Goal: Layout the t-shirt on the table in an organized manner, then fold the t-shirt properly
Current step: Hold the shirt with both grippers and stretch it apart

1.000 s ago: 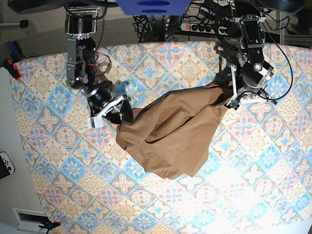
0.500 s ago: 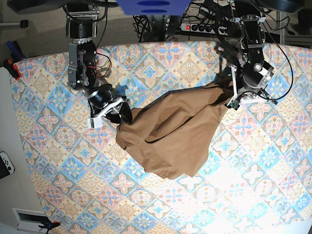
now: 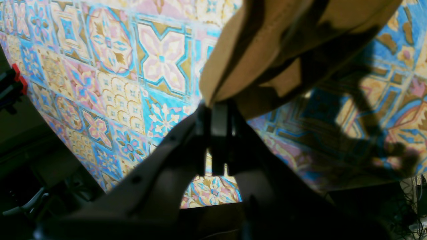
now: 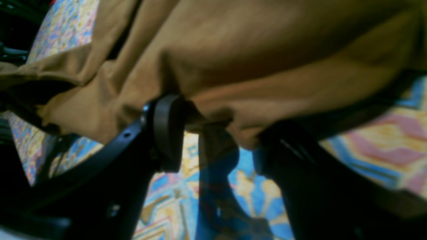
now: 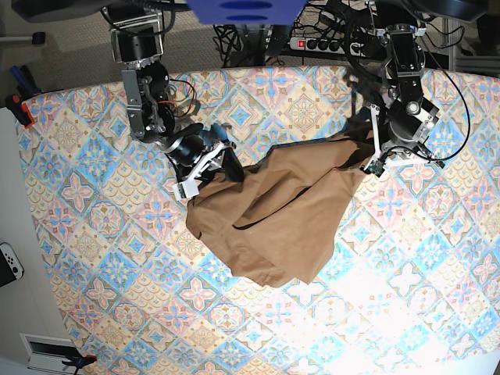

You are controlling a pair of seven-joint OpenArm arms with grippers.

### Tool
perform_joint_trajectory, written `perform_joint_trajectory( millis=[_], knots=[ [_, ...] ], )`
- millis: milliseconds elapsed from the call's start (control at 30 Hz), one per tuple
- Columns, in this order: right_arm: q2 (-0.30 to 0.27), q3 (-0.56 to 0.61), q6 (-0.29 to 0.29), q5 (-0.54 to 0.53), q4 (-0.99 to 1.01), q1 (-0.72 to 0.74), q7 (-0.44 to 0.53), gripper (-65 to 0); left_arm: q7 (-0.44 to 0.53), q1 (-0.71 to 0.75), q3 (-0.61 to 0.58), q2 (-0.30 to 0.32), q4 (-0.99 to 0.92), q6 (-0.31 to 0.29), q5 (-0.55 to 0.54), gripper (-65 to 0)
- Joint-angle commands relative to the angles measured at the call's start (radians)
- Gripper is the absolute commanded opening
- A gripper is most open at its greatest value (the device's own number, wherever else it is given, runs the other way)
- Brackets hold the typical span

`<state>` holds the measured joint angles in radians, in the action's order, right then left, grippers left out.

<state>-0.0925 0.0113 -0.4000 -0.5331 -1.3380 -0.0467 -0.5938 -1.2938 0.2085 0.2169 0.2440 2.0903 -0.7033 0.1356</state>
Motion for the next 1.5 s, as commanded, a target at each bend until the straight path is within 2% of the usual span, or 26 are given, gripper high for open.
perform_joint_trajectory(
  millis=[0,33,100,200,300,400,467,567,667,800,900,1000,1167,1300,1467],
  knots=[
    [-0.002,-0.003,-0.003,-0.014,-0.022,0.015,0.015,-35.7,0.006,-0.008,0.005,0.007,0.016,0.005,0.009,-65.0],
    [-0.003,-0.003,-0.003,-0.014,-0.025,0.015,0.015,-37.5,0.006,-0.008,0.005,0.007,0.016,0.005,0.009,-65.0],
    [-0.016,-0.004,-0.003,-0.014,-0.027,0.017,0.015,-45.8,0.006,-0.008,0.005,0.007,0.016,0.005,0.009,-65.0],
    [-0.045,-0.007,0.000,-0.018,-0.030,0.017,0.010,-65.0,0.006,-0.011,0.002,0.007,0.016,0.005,0.009,-65.0],
    [-0.045,-0.084,0.000,-0.015,-0.080,0.015,0.004,-65.0,0.007,-0.033,-0.032,0.007,0.016,0.005,0.009,-65.0],
    [-0.045,-0.164,0.000,-0.015,-0.145,0.020,-0.061,-65.0,0.006,-0.097,-0.072,0.005,0.016,0.005,0.011,-65.0],
    [-0.045,-0.211,0.000,-0.015,-0.196,0.052,-0.116,-65.0,-0.013,-0.152,-0.086,-0.022,0.016,0.005,0.011,-65.0],
    [-0.045,-0.270,0.000,-0.014,-0.252,0.110,-0.209,-65.0,-0.102,-0.277,-0.087,-0.076,0.016,0.005,0.028,-65.0],
    [-0.045,-0.331,0.000,-0.012,-0.294,0.167,-0.280,-65.0,-0.102,-0.404,-0.086,-0.142,0.014,0.005,0.072,-65.0],
    [-0.068,-0.357,0.000,-0.012,-0.326,0.206,-0.354,-65.0,-0.102,-0.508,-0.092,-0.185,0.014,0.005,0.126,-65.0],
    [-0.074,-0.356,0.002,-0.012,-0.351,0.256,-0.403,-65.0,-0.102,-0.579,-0.086,-0.186,-0.003,0.005,0.155,-65.0],
    [-0.074,-0.354,0.002,-0.012,-0.351,0.316,-0.495,-65.0,-0.102,-0.640,-0.084,-0.182,-0.038,0.005,0.221,-65.0],
    [-0.069,-0.353,0.013,-0.012,-0.351,0.399,-0.578,-65.0,-0.102,-0.676,-0.090,-0.143,-0.050,0.005,0.307,-65.0],
    [-0.069,-0.259,0.102,-0.012,-0.344,0.483,-0.587,-65.0,-0.102,-0.723,-0.052,-0.088,-0.050,0.005,0.309,-65.0],
    [-0.068,-0.162,0.115,-0.012,-0.337,0.569,-0.576,-65.0,-0.102,-0.805,0.106,-0.074,-0.050,0.005,0.309,-65.0]
  ],
)
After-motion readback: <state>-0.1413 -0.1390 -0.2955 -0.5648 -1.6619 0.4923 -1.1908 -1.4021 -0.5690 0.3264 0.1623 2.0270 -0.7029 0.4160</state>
